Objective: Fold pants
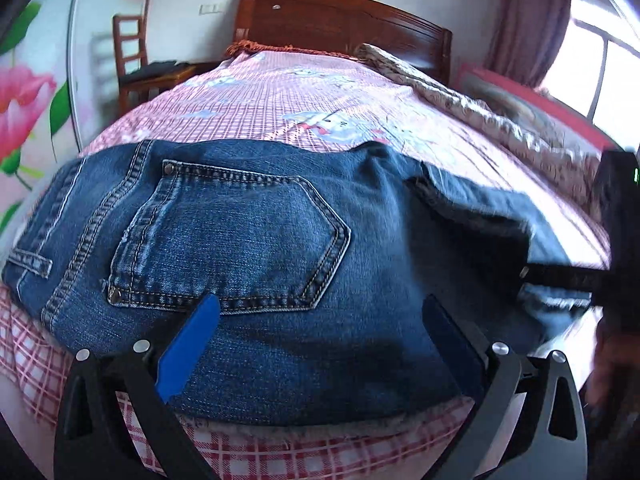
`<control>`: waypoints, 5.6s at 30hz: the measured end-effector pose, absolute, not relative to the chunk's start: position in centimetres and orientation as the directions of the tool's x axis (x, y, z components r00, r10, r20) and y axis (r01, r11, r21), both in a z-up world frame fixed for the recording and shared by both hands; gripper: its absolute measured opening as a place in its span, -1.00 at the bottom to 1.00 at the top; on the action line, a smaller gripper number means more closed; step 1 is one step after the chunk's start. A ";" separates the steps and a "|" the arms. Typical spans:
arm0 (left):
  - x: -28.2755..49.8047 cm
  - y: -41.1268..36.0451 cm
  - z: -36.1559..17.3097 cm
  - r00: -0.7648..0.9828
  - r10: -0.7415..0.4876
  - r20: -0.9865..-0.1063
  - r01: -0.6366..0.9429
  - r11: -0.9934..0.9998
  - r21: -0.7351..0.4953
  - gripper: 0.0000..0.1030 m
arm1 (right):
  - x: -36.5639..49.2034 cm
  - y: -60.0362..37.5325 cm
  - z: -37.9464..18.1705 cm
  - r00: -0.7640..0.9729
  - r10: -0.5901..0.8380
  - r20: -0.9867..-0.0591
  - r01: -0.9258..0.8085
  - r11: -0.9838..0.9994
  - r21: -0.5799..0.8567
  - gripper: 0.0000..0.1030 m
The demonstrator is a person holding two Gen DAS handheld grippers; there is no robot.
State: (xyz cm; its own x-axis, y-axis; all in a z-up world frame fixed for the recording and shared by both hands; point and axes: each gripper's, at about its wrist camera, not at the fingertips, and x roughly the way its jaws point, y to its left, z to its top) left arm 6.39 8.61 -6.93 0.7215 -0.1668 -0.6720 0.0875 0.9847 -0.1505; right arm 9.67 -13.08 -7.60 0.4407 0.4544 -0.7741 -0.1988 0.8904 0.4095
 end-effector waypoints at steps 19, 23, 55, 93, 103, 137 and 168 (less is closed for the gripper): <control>5.8 9.9 -7.2 0.747 -0.217 -0.629 0.084 0.968 -0.235 0.96 | 4.3 -8.4 -4.0 0.365 0.542 -0.757 -0.489 0.804 0.339 0.04; 5.6 10.0 -7.3 0.755 -0.230 -0.614 0.084 0.963 -0.257 0.96 | 6.1 -12.6 -3.3 0.402 0.632 -0.662 -0.323 0.775 0.543 0.02; -0.1 28.9 -9.1 0.865 -0.278 -0.417 -0.378 0.185 -0.907 0.95 | 10.0 -9.3 -8.5 0.365 0.532 -0.764 -0.278 0.845 0.456 -0.85; 1.0 27.9 -8.2 0.880 -0.150 -0.451 -0.428 0.163 -0.889 -0.65 | 9.9 -10.9 -9.2 0.367 0.576 -0.730 -0.250 0.817 0.519 -0.85; 4.1 25.5 -2.1 0.902 -0.189 -0.387 -0.286 0.407 -0.867 -0.65 | 10.5 -17.0 -8.3 0.358 0.751 -0.555 -0.046 0.608 0.792 -0.08; -1.8 -0.9 1.4 0.695 -0.347 -0.629 0.342 0.930 -0.135 0.62 | 5.8 -29.5 -11.9 0.567 0.752 -0.336 0.227 0.249 0.941 0.17; -2.1 13.4 -5.5 0.646 -0.038 -0.762 -0.201 0.955 -0.218 0.95 | 11.0 -19.9 -5.8 0.396 0.622 -0.676 0.114 0.697 0.708 -0.73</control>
